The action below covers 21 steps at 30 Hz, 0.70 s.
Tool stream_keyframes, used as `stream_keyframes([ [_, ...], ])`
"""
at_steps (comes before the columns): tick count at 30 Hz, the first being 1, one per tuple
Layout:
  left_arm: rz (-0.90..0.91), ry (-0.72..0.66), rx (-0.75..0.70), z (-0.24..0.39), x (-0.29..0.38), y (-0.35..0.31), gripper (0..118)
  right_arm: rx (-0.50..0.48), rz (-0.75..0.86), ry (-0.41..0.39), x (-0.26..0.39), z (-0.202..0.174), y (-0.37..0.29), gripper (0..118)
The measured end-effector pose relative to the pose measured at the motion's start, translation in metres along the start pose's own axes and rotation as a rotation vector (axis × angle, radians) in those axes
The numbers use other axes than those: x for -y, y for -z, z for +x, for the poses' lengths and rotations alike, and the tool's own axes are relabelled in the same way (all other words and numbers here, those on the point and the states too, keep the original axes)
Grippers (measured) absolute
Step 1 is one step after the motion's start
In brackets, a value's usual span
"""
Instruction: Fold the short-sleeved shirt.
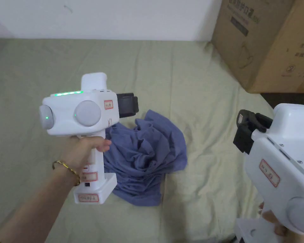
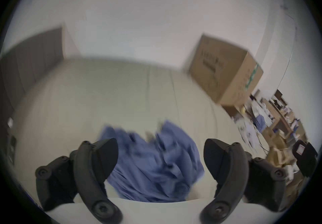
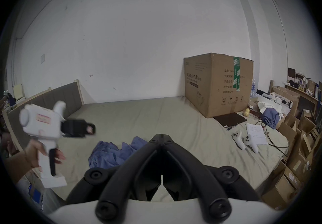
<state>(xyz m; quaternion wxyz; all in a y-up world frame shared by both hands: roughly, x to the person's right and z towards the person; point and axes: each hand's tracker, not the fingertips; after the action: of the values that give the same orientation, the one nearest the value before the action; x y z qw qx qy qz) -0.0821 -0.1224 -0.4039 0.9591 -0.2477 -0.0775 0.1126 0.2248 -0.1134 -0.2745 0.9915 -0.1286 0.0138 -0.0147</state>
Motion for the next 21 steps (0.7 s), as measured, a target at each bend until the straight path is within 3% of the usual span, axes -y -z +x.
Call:
stream_keyframes([
  [6, 0.382, 0.191, -0.227, -0.014, 0.009, -0.09, 109, -0.059, 0.066, -0.001, -0.008, -0.028, 0.007, 0],
  [11, 0.381, 0.201, -0.283, -0.032, 0.037, -0.118, 104, -0.095, 0.103, -0.009, -0.006, -0.046, 0.008, 0],
  [13, 0.374, 0.188, -0.284, -0.037, 0.052, -0.123, 77, -0.107, 0.11, -0.01, -0.002, -0.05, 0.008, 0],
  [14, 0.369, 0.18, -0.288, -0.04, 0.058, -0.125, 57, -0.111, 0.112, -0.013, 0.0, -0.052, 0.007, 0],
  [15, 0.361, 0.176, -0.299, -0.035, 0.045, -0.119, 27, -0.114, 0.112, -0.016, 0.002, -0.054, 0.007, 0],
  [16, 0.373, 0.166, -0.305, -0.035, 0.051, -0.123, 9, -0.115, 0.108, -0.021, 0.004, -0.055, 0.007, 0],
  [17, 0.368, 0.166, -0.3, -0.036, 0.05, -0.122, 0, -0.114, 0.101, -0.025, 0.006, -0.057, 0.007, 0],
  [19, 0.35, 0.158, -0.294, -0.036, 0.046, -0.119, 0, -0.118, 0.091, -0.023, 0.01, -0.057, 0.006, 0],
  [21, 0.316, 0.153, -0.27, -0.048, 0.082, -0.126, 0, -0.12, 0.077, -0.014, 0.014, -0.057, 0.007, 0],
])
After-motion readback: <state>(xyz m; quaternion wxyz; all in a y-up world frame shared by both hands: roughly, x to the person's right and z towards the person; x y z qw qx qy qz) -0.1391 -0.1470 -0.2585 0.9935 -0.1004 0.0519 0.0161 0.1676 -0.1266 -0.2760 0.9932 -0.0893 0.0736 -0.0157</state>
